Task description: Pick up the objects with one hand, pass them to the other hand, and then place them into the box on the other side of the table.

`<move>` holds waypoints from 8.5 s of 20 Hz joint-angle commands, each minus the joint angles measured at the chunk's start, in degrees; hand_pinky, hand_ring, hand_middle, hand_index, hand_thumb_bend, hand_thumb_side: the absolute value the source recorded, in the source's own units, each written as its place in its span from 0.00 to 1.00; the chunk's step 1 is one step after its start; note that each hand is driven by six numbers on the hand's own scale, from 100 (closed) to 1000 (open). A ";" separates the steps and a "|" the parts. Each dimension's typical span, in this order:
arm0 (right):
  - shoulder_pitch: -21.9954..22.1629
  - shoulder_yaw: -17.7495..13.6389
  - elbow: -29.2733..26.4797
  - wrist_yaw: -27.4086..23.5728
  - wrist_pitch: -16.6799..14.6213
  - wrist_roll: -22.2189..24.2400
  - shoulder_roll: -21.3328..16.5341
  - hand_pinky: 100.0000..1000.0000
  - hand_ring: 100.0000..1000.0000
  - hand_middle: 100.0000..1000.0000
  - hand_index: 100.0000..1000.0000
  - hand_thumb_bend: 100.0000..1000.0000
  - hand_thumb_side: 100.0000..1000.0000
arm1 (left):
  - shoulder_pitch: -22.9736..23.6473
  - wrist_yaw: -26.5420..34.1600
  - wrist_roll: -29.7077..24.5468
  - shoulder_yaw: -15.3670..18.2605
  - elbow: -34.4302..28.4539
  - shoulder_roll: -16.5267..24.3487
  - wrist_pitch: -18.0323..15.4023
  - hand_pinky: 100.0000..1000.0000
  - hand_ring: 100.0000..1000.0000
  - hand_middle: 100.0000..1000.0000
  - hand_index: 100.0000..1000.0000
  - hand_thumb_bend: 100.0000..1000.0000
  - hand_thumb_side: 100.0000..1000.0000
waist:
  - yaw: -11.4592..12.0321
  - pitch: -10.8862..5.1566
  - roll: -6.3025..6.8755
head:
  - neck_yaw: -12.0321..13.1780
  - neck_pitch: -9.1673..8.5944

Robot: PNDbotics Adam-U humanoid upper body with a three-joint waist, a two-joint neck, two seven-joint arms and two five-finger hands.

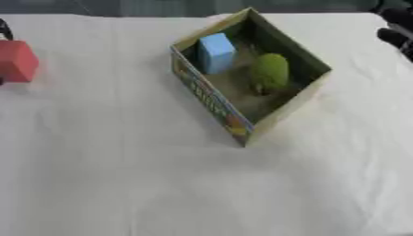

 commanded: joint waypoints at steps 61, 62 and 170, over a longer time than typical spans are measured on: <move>0.25 0.30 -1.13 4.24 -0.98 4.10 0.45 1.00 1.00 1.00 1.00 0.00 0.46 | -1.74 4.90 -1.32 0.74 -2.18 0.62 -0.13 0.69 0.67 0.55 0.50 0.27 0.00 | 0.71 0.86 -0.29 | -0.12 -0.38; 0.33 0.32 -1.13 4.15 -0.98 4.09 0.40 1.00 1.00 1.00 1.00 0.00 0.46 | -1.72 5.51 -1.34 0.77 -2.31 0.59 -0.32 0.68 0.66 0.54 0.49 0.25 0.00 | 0.91 0.72 -0.36 | -0.21 -0.29; -34.05 36.30 -1.13 40.75 -20.68 16.94 -6.51 0.91 1.00 0.78 0.99 0.25 0.49 | 48.72 42.52 29.63 -17.36 -57.20 -26.82 -3.90 0.40 0.33 0.41 0.46 0.00 0.26 | 3.58 -9.11 -5.78 | -1.09 7.49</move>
